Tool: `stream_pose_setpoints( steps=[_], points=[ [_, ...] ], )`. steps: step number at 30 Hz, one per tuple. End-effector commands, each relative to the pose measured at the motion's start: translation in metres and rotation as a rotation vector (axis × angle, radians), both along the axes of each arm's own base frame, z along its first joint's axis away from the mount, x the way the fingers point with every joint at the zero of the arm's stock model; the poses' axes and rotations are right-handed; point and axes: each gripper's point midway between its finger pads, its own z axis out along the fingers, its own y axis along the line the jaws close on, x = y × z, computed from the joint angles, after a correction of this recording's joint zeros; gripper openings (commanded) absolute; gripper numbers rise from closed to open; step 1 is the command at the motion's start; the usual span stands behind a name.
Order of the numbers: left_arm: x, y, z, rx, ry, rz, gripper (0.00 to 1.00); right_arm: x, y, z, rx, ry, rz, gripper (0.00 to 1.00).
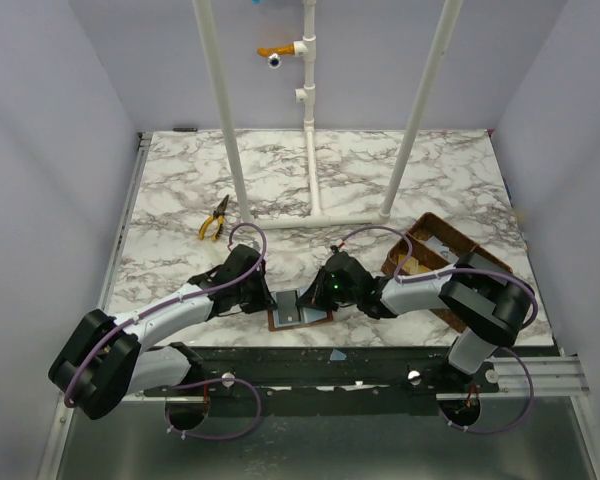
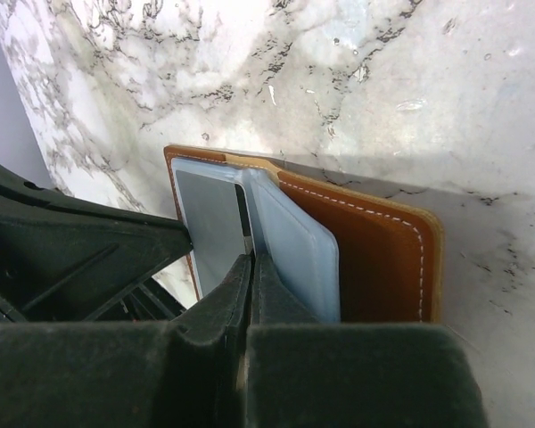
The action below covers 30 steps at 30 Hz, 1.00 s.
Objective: Take the credit cards out of the card holder
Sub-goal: Remove the credit card from the card holder.
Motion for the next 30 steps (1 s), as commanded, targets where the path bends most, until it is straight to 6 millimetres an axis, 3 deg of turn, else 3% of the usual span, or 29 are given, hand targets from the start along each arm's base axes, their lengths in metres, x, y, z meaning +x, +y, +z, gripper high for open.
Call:
stream_pose_setpoints(
  steps=[1,11,30],
  points=[
    [-0.023,0.015,-0.024,0.090,0.093,0.000,0.00,-0.008,0.012,0.009,0.074,0.004,0.039,0.01],
    [-0.025,0.031,-0.033,0.148,0.114,0.034,0.00,-0.003,-0.011,0.003,-0.001,-0.025,-0.009,0.01],
    [-0.023,0.035,-0.033,0.158,0.110,0.042,0.00,-0.002,-0.038,-0.004,-0.060,-0.036,-0.054,0.01]
  ],
)
